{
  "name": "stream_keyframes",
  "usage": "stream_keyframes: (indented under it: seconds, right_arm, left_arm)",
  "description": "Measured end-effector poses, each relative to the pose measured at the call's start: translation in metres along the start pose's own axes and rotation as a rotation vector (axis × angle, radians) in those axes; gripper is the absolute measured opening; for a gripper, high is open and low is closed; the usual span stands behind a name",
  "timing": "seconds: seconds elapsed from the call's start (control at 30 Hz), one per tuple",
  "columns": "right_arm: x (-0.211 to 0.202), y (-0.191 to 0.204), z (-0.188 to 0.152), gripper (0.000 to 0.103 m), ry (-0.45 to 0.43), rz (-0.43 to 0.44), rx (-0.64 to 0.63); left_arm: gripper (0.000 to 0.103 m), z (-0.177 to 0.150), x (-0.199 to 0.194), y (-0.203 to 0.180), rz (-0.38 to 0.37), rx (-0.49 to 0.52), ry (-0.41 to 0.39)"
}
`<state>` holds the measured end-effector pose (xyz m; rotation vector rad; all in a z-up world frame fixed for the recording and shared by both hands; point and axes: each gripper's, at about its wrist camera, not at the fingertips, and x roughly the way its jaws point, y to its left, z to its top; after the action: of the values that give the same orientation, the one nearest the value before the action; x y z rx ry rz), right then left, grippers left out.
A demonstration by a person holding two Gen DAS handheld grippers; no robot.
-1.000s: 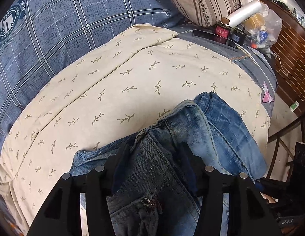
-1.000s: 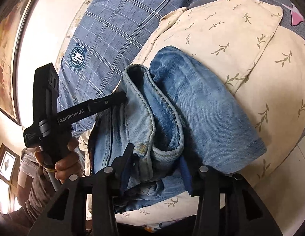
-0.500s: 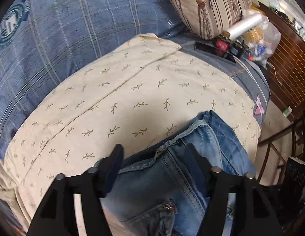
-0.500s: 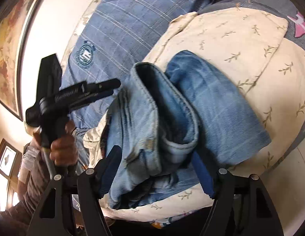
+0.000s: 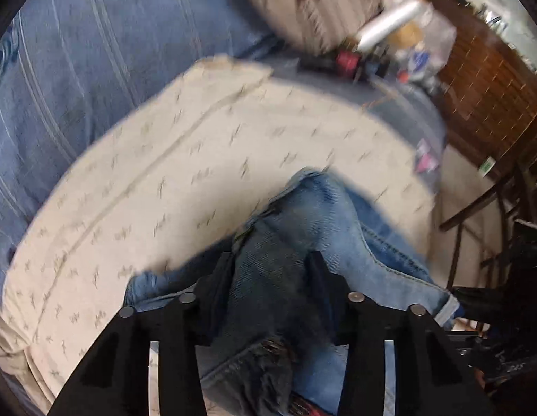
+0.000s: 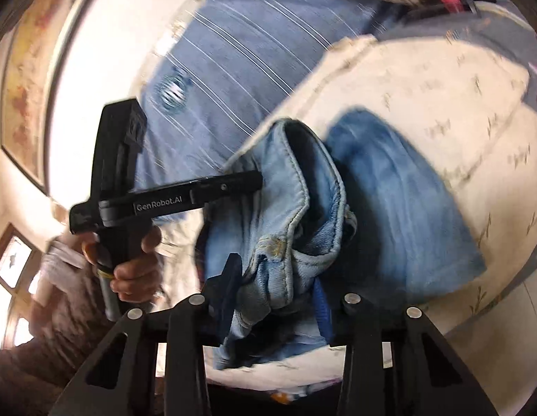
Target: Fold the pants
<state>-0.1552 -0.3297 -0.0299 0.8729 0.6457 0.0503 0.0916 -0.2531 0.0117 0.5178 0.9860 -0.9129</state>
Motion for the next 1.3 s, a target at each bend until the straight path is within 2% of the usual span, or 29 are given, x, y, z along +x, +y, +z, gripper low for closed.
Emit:
stream_keyframes:
  seconds: [0.1, 0.17, 0.2, 0.27, 0.33, 0.43, 0.47, 0.53, 0.57, 0.63, 0.67, 0.7, 0.77, 0.83, 0.87, 0.9, 0.93, 0.97, 1.03, 1.07, 1.1, 1.17, 1.2, 1.23, 1.3]
  right_arm:
    - [-0.014, -0.008, 0.008, 0.038, -0.065, -0.035, 0.008]
    - [-0.021, -0.028, 0.008, 0.038, -0.093, -0.082, 0.045]
    - [-0.019, -0.041, 0.007, 0.038, -0.094, -0.115, 0.068]
    - [-0.010, -0.065, 0.001, 0.039, -0.048, -0.166, 0.134]
    - [-0.008, -0.077, -0.005, 0.040, -0.036, -0.132, 0.182]
    - [-0.022, -0.066, 0.004, 0.051, -0.042, -0.140, 0.137]
    - [-0.032, -0.063, 0.011, 0.055, -0.073, -0.158, 0.119]
    - [-0.046, -0.062, 0.024, 0.071, -0.124, -0.158, 0.119]
    - [-0.049, -0.062, 0.034, 0.072, -0.140, -0.149, 0.118]
    - [-0.044, -0.060, 0.052, 0.075, -0.127, -0.130, 0.100]
    - [-0.033, -0.055, 0.063, 0.076, -0.102, -0.116, 0.071]
    - [-0.021, -0.048, 0.069, 0.078, -0.080, -0.107, 0.042]
    - [0.006, -0.041, 0.080, 0.078, -0.031, -0.105, -0.014]
    - [0.044, -0.036, 0.086, 0.079, 0.042, -0.119, -0.050]
    - [0.057, -0.035, 0.086, 0.077, 0.070, -0.134, -0.063]
    - [0.070, -0.030, 0.087, 0.055, 0.105, -0.157, -0.093]
    - [0.078, -0.023, 0.088, 0.014, 0.132, -0.168, -0.133]
    - [0.079, -0.013, 0.090, 0.014, 0.141, -0.165, -0.179]
    - [0.068, 0.004, 0.093, 0.006, 0.072, -0.216, -0.292]
    - [0.069, 0.002, 0.094, 0.006, 0.051, -0.309, -0.350]
    - [0.076, -0.009, 0.095, 0.007, 0.081, -0.369, -0.354]
    - [0.089, -0.040, 0.090, 0.012, 0.159, -0.398, -0.274]
    - [0.085, -0.043, 0.086, 0.013, 0.143, -0.379, -0.264]
    - [0.081, -0.040, 0.085, 0.018, 0.136, -0.381, -0.276]
    - [0.070, -0.033, 0.088, 0.029, 0.126, -0.370, -0.275]
  left_arm:
    - [0.042, 0.011, -0.001, -0.018, -0.016, -0.007, -0.020]
    - [0.044, 0.015, 0.019, -0.029, 0.005, -0.012, -0.014]
    - [0.044, 0.015, 0.033, -0.033, 0.029, -0.014, -0.003]
    - [0.046, 0.012, 0.059, -0.041, 0.124, 0.003, 0.009]
    - [0.049, 0.006, 0.065, -0.051, 0.210, 0.059, -0.010]
    - [0.049, 0.003, 0.046, -0.048, 0.187, 0.040, -0.014]
    - [0.049, 0.003, 0.030, -0.040, 0.145, -0.005, -0.018]
    - [0.049, -0.007, -0.007, -0.013, 0.056, -0.128, -0.059]
    - [0.057, -0.009, -0.016, 0.000, 0.050, -0.178, -0.083]
    - [0.072, -0.034, -0.036, 0.035, 0.090, -0.338, -0.138]
    - [0.073, -0.049, -0.040, 0.052, 0.104, -0.425, -0.148]
    - [0.072, -0.066, -0.039, 0.068, 0.091, -0.510, -0.140]
    - [0.071, -0.096, -0.024, 0.094, -0.001, -0.662, -0.062]
    - [0.070, -0.112, -0.006, 0.104, -0.061, -0.746, 0.018]
    - [0.065, -0.116, 0.000, 0.105, -0.079, -0.767, 0.044]
    - [0.059, -0.113, 0.002, 0.103, -0.082, -0.767, 0.049]
    - [0.051, -0.108, 0.000, 0.099, -0.080, -0.750, 0.036]
    - [0.051, -0.101, -0.004, 0.093, -0.073, -0.719, 0.022]
    - [0.053, -0.089, 0.001, 0.086, -0.036, -0.701, 0.029]
    - [0.057, -0.085, 0.010, 0.084, -0.015, -0.701, 0.047]
    - [0.059, -0.082, 0.020, 0.081, 0.001, -0.698, 0.061]
    - [0.074, -0.079, 0.039, 0.074, 0.088, -0.663, 0.090]
    - [0.077, -0.078, 0.041, 0.070, 0.121, -0.655, 0.088]
    - [0.076, -0.080, 0.038, 0.069, 0.123, -0.659, 0.075]
    - [0.072, -0.086, 0.026, 0.072, 0.074, -0.690, 0.074]
